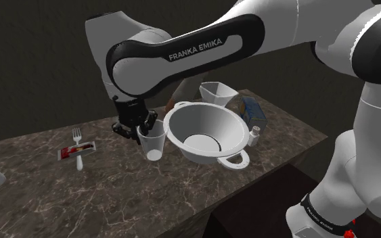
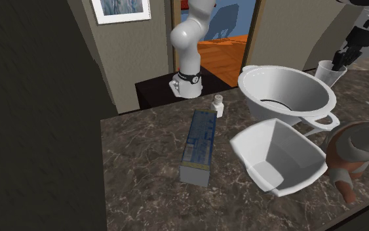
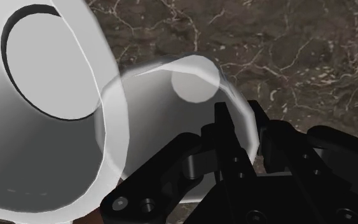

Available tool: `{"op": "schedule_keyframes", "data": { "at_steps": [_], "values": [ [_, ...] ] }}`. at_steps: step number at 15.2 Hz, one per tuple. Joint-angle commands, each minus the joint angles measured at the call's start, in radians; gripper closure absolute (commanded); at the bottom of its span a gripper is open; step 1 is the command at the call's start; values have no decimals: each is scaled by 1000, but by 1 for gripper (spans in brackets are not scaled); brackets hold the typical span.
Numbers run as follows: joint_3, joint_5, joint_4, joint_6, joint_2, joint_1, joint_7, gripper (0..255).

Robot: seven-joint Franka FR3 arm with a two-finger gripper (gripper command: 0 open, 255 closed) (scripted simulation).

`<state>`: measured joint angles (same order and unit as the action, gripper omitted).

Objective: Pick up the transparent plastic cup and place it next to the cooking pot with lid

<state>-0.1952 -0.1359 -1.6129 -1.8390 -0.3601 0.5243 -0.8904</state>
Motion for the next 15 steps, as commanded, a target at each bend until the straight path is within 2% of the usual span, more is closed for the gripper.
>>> {"op": "schedule_keyframes", "data": {
  "at_steps": [1,6,14,15],
  "values": [
    [2,-3,-19,-23,-9,-1,-3,255],
    [4,-9,-55,-79,-29,-1,-10,255],
    [3,-10,-55,-79,-30,-2,-10,255],
    [3,-10,-57,-80,-29,-2,-11,0]
  ]
}}
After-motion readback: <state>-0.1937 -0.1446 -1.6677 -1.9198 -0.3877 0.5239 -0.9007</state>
